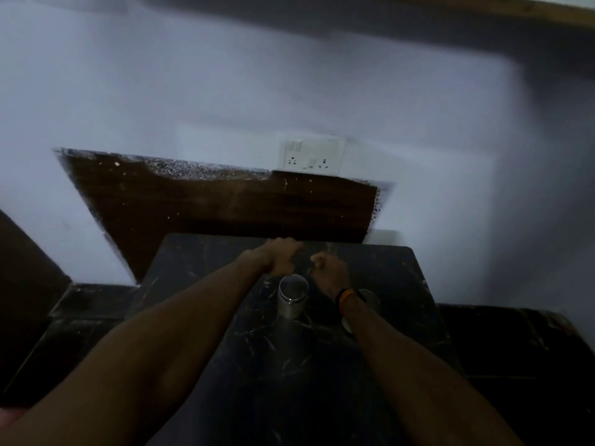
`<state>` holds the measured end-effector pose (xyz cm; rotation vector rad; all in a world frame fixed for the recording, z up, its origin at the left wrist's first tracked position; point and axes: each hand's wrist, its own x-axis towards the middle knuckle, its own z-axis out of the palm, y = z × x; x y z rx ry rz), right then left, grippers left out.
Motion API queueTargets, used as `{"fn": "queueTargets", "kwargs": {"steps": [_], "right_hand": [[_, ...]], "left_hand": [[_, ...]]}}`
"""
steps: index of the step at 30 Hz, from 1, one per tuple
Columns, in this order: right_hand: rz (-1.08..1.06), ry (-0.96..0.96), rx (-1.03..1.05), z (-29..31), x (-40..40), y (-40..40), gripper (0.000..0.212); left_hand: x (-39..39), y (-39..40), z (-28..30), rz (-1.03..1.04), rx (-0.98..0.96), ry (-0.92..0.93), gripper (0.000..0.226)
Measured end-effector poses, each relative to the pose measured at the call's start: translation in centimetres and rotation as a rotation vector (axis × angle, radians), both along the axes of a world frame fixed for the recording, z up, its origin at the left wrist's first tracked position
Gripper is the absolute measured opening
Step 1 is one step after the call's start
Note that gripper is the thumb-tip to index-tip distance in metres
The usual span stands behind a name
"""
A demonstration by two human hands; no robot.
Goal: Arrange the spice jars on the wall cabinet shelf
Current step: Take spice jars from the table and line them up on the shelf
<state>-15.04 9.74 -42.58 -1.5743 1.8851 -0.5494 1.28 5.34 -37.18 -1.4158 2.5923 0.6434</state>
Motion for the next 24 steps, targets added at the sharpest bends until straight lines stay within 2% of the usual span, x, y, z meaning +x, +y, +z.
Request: {"fn": "queueTargets", "kwargs": {"steps": [3, 5, 7, 9, 11, 15, 24], "right_hand": [[0.036, 0.004, 0.071, -1.9, 1.6, 0.9, 0.049], [0.055, 0.044, 0.080, -3.3, 2.7, 1.3, 0.052], [0.092, 0.112, 0.106, -4.4, 3.5, 1.6, 0.064], [0.096, 0.105, 0.142, -5.1, 4.1, 1.5, 0.079], [0.109, 0.107, 0.155, -5.7, 4.4, 1.3, 0.085], [0.168, 0.153, 0.196, -7.0, 5.0, 0.9, 0.088], [0.061, 0.141, 0.173, -7.8, 6.0, 0.0, 0.078]], "left_hand": [[1.1, 1.1, -2.4, 0.041, 0.092, 0.020, 0.053], [1.8, 1.7, -3.9, 0.057, 0.135, 0.052, 0.050], [2.2, 2.1, -4.9, 0.081, 0.187, 0.076, 0.052], [2.6, 2.3, -5.9, 0.119, 0.223, 0.083, 0.057], [3.0, 2.6, -6.8, 0.144, 0.236, 0.072, 0.060], [3.7, 3.2, -8.4, 0.187, 0.272, 0.057, 0.062], [5.6, 4.0, -10.3, 0.258, 0.368, 0.061, 0.078]]}}
